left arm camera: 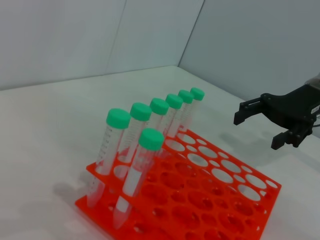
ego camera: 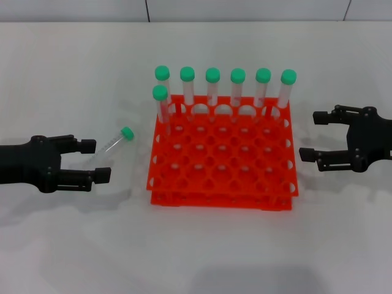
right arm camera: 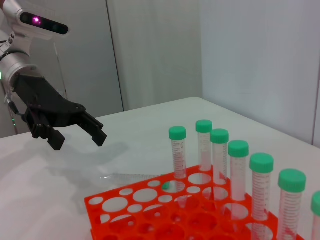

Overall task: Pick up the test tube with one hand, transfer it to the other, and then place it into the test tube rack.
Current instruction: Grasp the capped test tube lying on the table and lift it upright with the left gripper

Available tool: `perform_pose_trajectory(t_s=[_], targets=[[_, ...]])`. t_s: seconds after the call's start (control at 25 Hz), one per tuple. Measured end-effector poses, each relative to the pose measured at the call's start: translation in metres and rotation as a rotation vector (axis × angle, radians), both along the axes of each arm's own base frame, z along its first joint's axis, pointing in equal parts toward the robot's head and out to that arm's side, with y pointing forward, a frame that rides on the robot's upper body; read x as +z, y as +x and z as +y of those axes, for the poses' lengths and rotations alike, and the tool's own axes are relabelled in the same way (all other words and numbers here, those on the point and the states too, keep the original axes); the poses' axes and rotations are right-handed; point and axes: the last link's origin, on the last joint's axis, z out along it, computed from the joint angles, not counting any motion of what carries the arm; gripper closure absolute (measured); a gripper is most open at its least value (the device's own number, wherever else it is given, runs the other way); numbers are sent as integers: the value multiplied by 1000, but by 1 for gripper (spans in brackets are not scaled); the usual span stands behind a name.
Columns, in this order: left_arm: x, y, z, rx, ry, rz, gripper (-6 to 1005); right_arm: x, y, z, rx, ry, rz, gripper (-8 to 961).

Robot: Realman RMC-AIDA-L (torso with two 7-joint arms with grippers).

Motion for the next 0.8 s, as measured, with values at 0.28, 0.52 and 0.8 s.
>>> perform_pose_trajectory(t_s=[0.28,0.52,0.8], targets=[[0,1,0,-2,-2,-4,111,0,0,0,-1,0,0,109],[0,1,0,-2,-2,-5,111,0,0,0,-1,0,0,110],[2,-1,0,11,-2,1,111,0,0,0,-1,0,0,110]])
